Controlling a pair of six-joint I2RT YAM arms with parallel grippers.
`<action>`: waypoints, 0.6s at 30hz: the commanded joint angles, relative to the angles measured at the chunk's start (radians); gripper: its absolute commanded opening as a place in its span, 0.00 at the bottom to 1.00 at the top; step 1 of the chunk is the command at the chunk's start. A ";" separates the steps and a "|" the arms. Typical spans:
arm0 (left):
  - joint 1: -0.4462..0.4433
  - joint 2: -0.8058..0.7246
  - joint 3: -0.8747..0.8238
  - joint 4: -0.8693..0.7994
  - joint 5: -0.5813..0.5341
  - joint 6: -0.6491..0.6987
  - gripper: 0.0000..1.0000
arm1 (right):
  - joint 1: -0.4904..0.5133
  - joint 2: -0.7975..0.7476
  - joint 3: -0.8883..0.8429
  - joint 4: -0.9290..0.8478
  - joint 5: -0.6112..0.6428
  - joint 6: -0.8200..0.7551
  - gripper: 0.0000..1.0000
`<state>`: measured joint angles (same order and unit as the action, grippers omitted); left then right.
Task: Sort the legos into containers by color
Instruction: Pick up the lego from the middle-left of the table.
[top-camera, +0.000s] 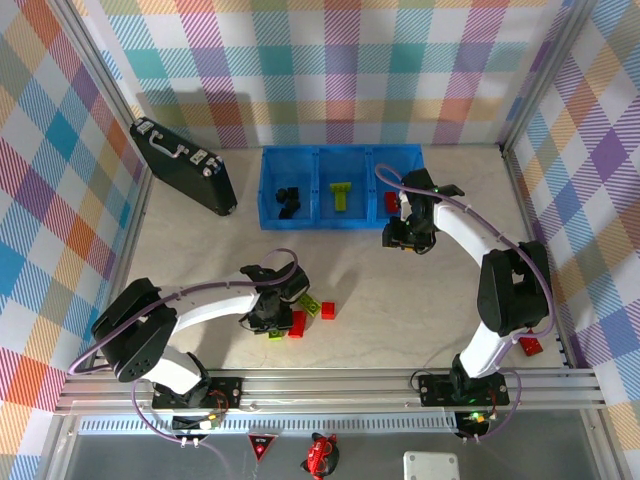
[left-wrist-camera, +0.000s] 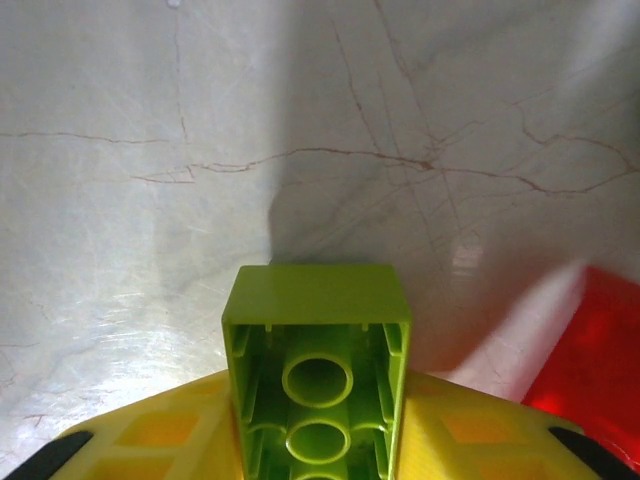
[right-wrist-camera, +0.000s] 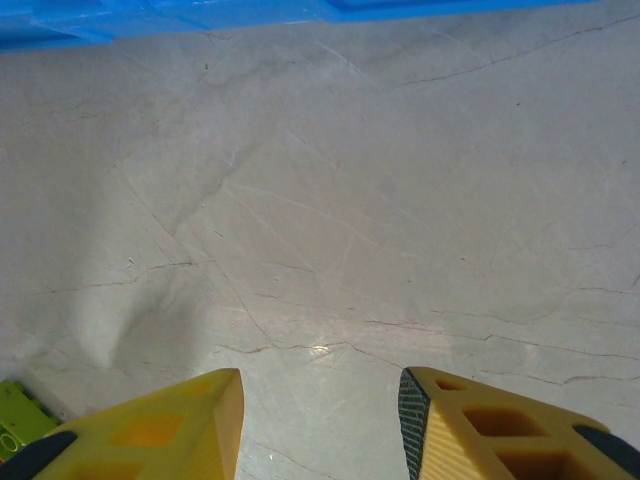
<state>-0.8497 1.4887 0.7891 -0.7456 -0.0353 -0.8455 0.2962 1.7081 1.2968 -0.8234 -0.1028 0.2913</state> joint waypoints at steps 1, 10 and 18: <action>-0.014 -0.002 -0.027 -0.003 -0.020 -0.029 0.37 | 0.008 -0.012 -0.003 -0.011 -0.011 -0.009 0.46; -0.016 -0.001 0.001 -0.023 -0.036 -0.011 0.32 | 0.014 -0.008 -0.001 -0.011 -0.012 -0.007 0.46; -0.016 -0.004 0.095 -0.105 -0.087 0.042 0.32 | 0.015 -0.020 -0.014 -0.018 -0.003 -0.004 0.46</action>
<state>-0.8551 1.4857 0.8322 -0.7914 -0.0776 -0.8349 0.3027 1.7084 1.2961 -0.8238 -0.1024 0.2916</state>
